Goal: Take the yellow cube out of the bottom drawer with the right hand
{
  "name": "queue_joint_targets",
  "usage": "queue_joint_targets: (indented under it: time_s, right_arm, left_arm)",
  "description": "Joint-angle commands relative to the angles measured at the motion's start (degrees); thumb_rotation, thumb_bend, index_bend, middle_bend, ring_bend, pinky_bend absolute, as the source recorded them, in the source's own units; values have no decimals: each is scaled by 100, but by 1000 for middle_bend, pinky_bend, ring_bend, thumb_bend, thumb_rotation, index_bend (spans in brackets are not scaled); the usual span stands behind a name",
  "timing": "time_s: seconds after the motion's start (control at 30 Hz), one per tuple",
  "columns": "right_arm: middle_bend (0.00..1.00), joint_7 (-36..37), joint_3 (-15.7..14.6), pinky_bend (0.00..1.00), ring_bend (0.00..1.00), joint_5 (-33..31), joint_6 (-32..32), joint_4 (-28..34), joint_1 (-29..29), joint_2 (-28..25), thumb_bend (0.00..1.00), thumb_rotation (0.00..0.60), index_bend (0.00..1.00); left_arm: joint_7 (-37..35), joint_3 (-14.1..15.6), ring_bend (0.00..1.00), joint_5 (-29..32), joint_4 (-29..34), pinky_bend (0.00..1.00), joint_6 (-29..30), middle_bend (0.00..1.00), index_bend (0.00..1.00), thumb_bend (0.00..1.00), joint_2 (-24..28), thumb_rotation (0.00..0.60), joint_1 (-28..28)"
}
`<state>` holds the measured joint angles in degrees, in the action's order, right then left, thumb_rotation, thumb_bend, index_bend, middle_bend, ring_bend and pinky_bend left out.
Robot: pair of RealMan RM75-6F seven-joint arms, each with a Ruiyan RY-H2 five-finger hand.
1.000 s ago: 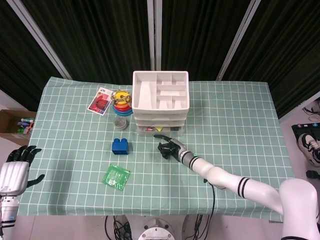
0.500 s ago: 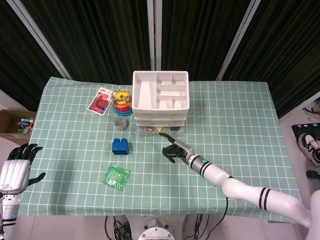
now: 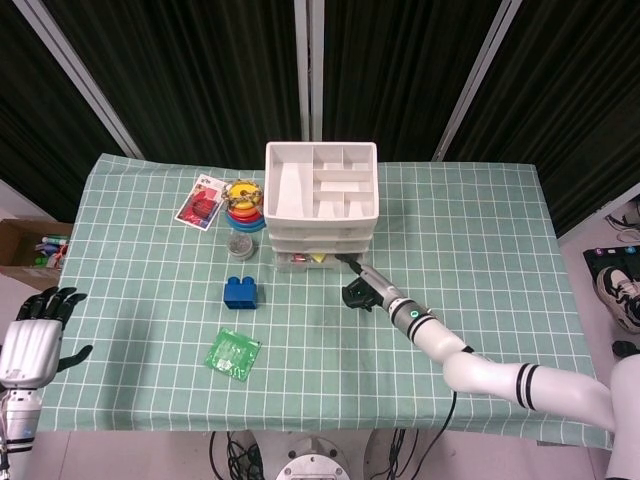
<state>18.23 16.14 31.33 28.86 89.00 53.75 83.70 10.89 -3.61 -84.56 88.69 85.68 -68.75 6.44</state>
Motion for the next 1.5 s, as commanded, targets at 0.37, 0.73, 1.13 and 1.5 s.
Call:
queue_joint_targets:
  time_s: [0.37, 0.73, 1.13, 1.5]
  right_arm:
    - [789, -272, -299, 832, 798, -541, 20, -207, 353, 182, 618, 600, 53]
    - [789, -6, -260, 832, 798, 182, 17, 438, -256, -86, 618, 600, 96]
    - [788, 210, -287, 832, 798, 837, -74, 885, -697, -272, 619, 600, 96]
    - [783, 294, -270, 833, 797, 1094, -14, 1043, -837, -377, 621, 600, 31]
  left_arm:
    - [-27, 1, 139, 31, -24, 201, 8, 188, 243, 60, -5, 600, -17]
    - [-60, 4, 139, 3, -72, 201, 24, 188, 243, 60, -45, 600, -15]
    - [-81, 3, 139, 11, -107, 201, 2, 188, 243, 60, -74, 600, -2]
    - [-113, 6, 138, 7, -144, 201, 8, 188, 242, 60, -96, 600, -4]
